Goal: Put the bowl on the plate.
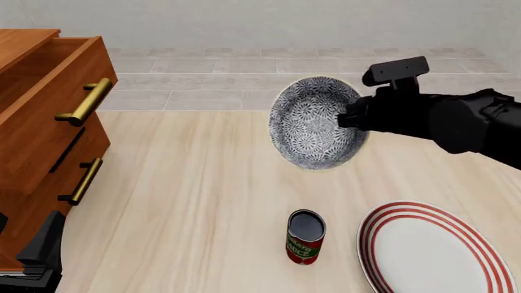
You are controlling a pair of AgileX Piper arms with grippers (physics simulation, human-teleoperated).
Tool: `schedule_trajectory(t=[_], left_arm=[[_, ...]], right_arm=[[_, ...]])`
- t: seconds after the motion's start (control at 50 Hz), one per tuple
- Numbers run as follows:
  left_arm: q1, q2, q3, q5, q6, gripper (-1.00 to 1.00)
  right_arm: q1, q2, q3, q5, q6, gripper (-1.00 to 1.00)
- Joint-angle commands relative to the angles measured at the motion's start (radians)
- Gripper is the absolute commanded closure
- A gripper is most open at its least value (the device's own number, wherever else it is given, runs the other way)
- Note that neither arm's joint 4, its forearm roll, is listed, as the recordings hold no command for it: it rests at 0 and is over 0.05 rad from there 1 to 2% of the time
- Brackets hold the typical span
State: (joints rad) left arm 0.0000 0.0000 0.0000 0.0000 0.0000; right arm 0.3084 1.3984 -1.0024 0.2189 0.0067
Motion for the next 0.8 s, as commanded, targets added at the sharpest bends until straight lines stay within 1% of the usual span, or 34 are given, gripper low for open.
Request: schedule_trajectory(t=[0.02, 0.2, 0.5, 0.68, 0.8], left_arm=[[0.0, 0.0, 0.0, 0.0, 0.0, -1.0], [0.0, 0.0, 0.0, 0.0, 0.0, -1.0], [0.0, 0.0, 0.0, 0.0, 0.0, -1.0], [0.0, 0.0, 0.0, 0.0, 0.0, -1.0], [0.0, 0.0, 0.0, 0.0, 0.0, -1.0]], right_arm=[[-0.048, -0.098, 0.094, -0.013, 0.02, 1.0], [-0.076, -0.16, 0.158, -0.014, 0.031, 1.0], [-0.137, -0.266, 0.244, 0.012, 0.038, 1.0], [-0.178, -0.314, 0.295, 0.032, 0.049, 1.0], [-0.22, -0.346, 0.332, 0.051, 0.056, 1.0]])
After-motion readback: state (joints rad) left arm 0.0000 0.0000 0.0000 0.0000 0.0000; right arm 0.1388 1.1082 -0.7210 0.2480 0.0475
